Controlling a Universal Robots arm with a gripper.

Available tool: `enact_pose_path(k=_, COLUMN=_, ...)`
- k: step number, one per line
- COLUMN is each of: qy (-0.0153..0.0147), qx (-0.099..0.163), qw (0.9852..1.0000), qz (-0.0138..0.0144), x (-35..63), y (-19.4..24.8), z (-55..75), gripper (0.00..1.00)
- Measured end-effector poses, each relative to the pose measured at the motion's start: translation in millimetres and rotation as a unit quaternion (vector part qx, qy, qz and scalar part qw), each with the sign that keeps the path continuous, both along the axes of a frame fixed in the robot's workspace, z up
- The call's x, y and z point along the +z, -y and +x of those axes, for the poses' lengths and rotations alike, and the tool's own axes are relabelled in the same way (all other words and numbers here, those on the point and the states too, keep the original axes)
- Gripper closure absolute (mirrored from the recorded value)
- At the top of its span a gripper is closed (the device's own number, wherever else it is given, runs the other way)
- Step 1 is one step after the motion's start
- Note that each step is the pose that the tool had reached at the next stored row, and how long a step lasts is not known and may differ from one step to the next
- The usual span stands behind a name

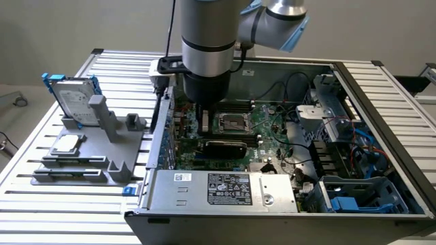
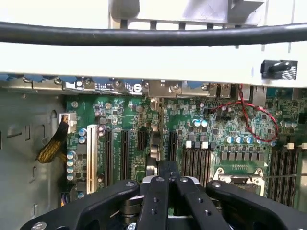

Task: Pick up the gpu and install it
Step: 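Press down on the gpu until it lock into place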

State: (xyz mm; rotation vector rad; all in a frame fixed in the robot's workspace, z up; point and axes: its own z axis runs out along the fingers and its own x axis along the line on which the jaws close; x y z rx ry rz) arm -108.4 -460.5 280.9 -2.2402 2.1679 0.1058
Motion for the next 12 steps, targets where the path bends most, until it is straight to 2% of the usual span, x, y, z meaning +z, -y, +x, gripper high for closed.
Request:
enact_pose_path(k=6, qy=-0.0152, qx=0.0, qw=0.9999, qz=-0.0003, x=0.1, y=0.1, z=-6.6, gripper=0.89)
enact_pose_path(k=12, qy=-0.0243, qx=0.0, qw=0.9997, qz=-0.001, x=0.6, y=0.4, z=-11.1, gripper=0.89)
